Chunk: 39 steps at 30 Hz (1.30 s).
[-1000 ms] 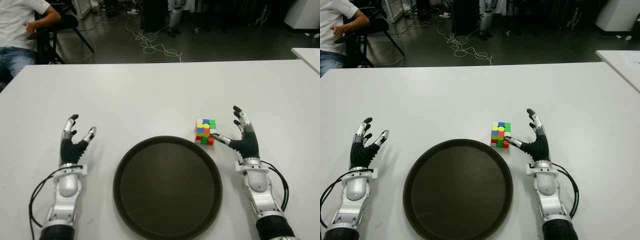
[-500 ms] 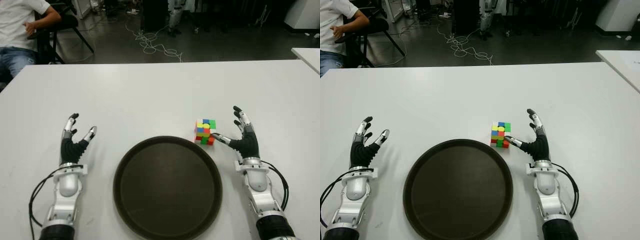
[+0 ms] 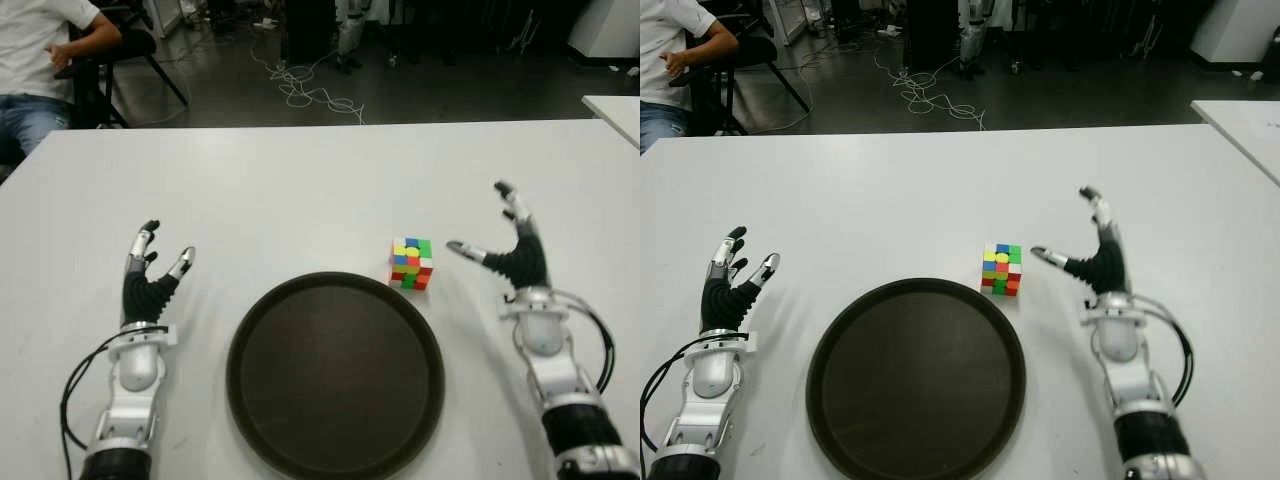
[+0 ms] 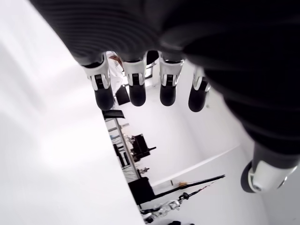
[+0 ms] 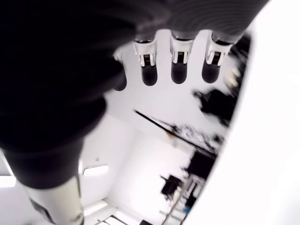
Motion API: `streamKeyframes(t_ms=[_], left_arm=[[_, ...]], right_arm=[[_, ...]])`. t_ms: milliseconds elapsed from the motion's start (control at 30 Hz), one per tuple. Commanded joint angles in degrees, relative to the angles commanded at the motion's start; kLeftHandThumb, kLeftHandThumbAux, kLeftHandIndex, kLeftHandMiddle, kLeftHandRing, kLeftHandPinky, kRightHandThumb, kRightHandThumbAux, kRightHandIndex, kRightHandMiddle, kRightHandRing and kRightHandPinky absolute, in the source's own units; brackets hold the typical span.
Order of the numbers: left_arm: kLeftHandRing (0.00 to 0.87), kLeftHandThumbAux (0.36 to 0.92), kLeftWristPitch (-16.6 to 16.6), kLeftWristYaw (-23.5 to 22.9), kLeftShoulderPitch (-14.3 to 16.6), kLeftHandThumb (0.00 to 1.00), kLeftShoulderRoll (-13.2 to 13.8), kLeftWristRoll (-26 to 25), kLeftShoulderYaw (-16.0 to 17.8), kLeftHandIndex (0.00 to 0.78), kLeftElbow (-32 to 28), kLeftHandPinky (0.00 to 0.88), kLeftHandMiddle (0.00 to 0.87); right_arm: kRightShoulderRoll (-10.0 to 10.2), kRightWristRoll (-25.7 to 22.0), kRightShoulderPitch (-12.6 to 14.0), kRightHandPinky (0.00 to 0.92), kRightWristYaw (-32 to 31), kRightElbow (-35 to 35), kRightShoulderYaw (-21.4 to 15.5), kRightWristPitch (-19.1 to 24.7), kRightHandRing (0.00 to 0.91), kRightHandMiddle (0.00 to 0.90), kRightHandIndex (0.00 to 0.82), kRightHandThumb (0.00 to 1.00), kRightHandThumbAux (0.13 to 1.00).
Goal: Pick up the Rubik's Cube and put it in the plate
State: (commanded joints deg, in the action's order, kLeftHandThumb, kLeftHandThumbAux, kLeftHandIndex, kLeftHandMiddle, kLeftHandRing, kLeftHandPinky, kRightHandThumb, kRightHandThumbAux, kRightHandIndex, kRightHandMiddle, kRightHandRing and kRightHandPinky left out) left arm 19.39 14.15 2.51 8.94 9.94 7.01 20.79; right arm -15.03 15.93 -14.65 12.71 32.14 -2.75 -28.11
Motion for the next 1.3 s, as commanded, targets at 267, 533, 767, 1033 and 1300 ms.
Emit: streamKeyframes(t_ms=[267,533,767,1033,1300], left_arm=[[0.000,0.551,-0.6,1.7,1.8,0.000,0.3,1.2,0.5,0.000,1.3,0.006,0.000],[0.000,0.571,-3.0,1.7,9.5,0.000,2.8,-1.2,3.1,0.000,7.9,0.043,0.000],[0.000,0.596,-1.5,2.9,16.2,0.000,4.8,-3.8,5.8,0.000,20.2,0.073,0.000],[0.000,0.616,0.8,7.0,19.3,0.000,4.8,-3.2,5.6,0.000,27.9,0.019,0.000],[0.000,0.661,1.9,11.5,21.1,0.000,5.9,-0.8,4.0,0.000,31.5,0.001,0.000]], right_arm=[[-3.6,2.9,-0.9,0.035,-0.9,2.2,2.3,-2.7,0.027,0.039,0.044,0.000,0.769],[-5.2,2.5,-1.2,0.023,-2.0,1.6,2.8,-3.6,0.008,0.017,0.029,0.000,0.784],[-6.0,2.2,-2.4,0.016,-3.3,2.0,2.9,-4.1,0.000,0.012,0.024,0.000,0.771],[-6.6,2.4,-3.4,0.040,-4.6,2.2,3.5,-4.2,0.019,0.031,0.024,0.000,0.748],[-7.4,1.9,-4.0,0.055,-7.3,2.1,4.1,-4.5,0.018,0.020,0.013,0.000,0.696]])
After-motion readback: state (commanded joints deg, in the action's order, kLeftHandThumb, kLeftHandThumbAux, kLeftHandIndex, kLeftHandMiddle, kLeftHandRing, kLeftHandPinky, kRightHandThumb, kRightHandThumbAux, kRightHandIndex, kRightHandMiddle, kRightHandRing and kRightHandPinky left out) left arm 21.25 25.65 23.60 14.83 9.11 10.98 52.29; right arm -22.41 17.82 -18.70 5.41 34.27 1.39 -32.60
